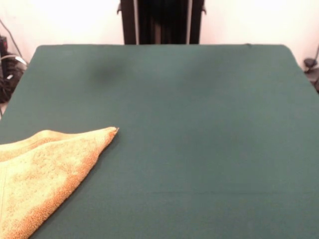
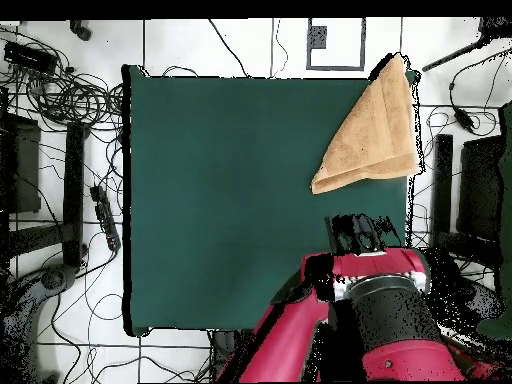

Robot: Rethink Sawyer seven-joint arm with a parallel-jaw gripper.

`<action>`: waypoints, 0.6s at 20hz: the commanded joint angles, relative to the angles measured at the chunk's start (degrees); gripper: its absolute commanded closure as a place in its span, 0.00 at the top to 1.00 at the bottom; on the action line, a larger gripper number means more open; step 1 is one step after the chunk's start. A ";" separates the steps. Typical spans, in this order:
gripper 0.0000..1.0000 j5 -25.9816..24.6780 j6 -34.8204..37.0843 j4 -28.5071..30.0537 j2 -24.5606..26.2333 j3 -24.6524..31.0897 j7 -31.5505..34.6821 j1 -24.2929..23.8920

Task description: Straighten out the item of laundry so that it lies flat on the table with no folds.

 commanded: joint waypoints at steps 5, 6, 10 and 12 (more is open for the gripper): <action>0.00 1.81 5.24 2.83 -0.22 4.82 13.06 3.10; 0.00 1.83 5.32 2.89 -0.27 4.86 13.10 3.16; 0.00 1.75 4.93 2.33 0.45 5.06 12.53 3.27; 0.00 1.54 4.25 2.54 0.16 4.62 11.65 3.04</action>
